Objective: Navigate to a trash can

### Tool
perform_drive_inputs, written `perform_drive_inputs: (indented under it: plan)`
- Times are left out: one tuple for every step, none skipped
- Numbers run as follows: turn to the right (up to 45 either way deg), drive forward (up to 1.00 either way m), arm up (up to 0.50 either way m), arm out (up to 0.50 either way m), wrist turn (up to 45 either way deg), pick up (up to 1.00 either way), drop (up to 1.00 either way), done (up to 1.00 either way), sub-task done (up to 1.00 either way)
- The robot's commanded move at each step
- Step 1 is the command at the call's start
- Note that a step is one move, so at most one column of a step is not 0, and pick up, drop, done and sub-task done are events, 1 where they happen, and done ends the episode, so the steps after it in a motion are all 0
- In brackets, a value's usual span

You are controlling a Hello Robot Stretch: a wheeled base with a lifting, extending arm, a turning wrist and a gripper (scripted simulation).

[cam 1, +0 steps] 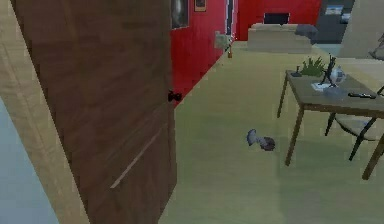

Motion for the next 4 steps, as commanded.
perform_drive_inputs:
  plan:
    - [15.0,0.00,0.00,0.00,0.0,0.00,0.00,0.00,0.00]
    - [0.0,0.45,0.00,0.00,0.0,0.00,0.00,0.00,0.00]
    - [6.0,0.00,0.00,0.00,0.0,0.00,0.00,0.00,0.00]
    - [0.0,1.00,0.00,0.00,0.0,0.00,0.00,0.00,0.00]
